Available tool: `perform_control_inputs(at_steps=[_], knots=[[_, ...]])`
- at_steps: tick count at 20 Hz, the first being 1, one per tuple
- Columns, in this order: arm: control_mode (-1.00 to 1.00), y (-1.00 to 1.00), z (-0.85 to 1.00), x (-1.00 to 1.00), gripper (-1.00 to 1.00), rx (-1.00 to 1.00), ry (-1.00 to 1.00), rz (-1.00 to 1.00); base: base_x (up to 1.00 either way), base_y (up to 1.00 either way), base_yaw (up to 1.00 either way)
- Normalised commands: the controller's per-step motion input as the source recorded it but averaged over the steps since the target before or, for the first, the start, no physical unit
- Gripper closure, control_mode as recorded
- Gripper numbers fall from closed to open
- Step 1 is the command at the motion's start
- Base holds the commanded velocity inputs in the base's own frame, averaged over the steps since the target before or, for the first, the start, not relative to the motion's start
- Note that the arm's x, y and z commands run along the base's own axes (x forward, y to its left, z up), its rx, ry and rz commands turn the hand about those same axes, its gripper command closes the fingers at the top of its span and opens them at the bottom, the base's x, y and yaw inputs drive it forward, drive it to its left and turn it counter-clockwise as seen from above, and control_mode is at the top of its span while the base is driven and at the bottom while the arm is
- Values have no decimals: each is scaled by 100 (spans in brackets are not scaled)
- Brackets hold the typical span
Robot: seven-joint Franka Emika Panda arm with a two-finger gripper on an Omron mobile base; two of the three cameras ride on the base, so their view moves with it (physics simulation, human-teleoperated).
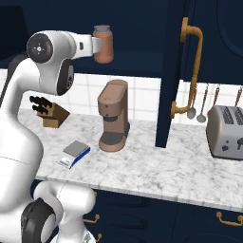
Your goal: Pick the honey bottle and place it on the digital scale for weighing, and close the cabinet.
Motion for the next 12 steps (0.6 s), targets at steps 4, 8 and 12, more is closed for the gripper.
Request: perform_control_inputs(at_steps=[4,8,12], knots=[[-100,-1,0,35,-100,0,-7,0,0,0,0],[-100,0,5,31,-100,0,-5,0,0,0,0],[-100,0,1,54,-100,0,0,0,0,0,0]])
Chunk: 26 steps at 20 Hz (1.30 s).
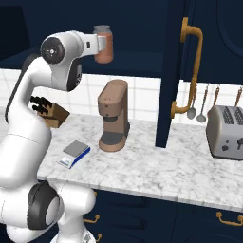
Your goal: Pick the honey bottle and place it on the digital scale for weighing, and close the cabinet.
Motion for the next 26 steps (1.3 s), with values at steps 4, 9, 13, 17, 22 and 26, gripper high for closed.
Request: perform_control_inputs(at_steps=[4,9,13,17,22,26], knots=[[-100,0,0,63,-100,2,0,0,0,0,0],[-100,0,13,47,-100,0,0,0,0,0,0],[-100,0,6,60,-100,0,3,0,0,0,0],[-100,0,1,61,-100,0,1,0,0,0,0],[-100,0,7,50,-100,0,0,0,0,0,0],[-100,0,4,41,-100,0,0,0,0,0,0]])
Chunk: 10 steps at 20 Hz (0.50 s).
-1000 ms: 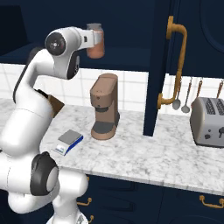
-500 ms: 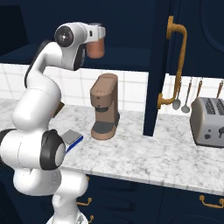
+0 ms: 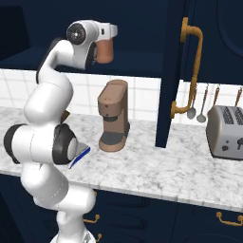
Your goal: Pick the honey bottle and place it on the digital scale for weighing, and close the cabinet.
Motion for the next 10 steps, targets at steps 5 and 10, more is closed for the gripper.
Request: perform_control_inputs(at_steps=[5,10], knots=[[-100,0,0,41,-100,0,1,0,0,0,0],[-100,-1,0,33,-100,0,5,0,0,0,0]])
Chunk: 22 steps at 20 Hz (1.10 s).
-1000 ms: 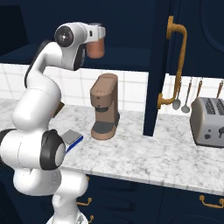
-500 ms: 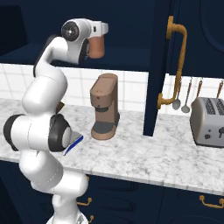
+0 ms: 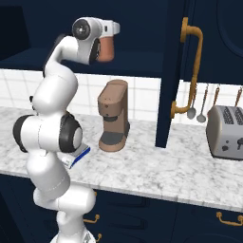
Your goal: Pick the honey bottle and place it on the digital scale for weighing, and close the cabinet.
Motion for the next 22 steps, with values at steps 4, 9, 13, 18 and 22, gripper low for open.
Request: perform_control_inputs(at_steps=[4,9,13,18,22], knots=[[-100,0,0,23,-100,0,2,1,0,0,0],[-100,0,-7,1,100,0,0,1,0,0,0],[-100,0,-1,-15,100,0,0,2,0,0,0],[-100,0,0,-48,100,4,-6,0,0,0,0],[-100,0,0,-65,100,9,-12,0,0,0,0]])
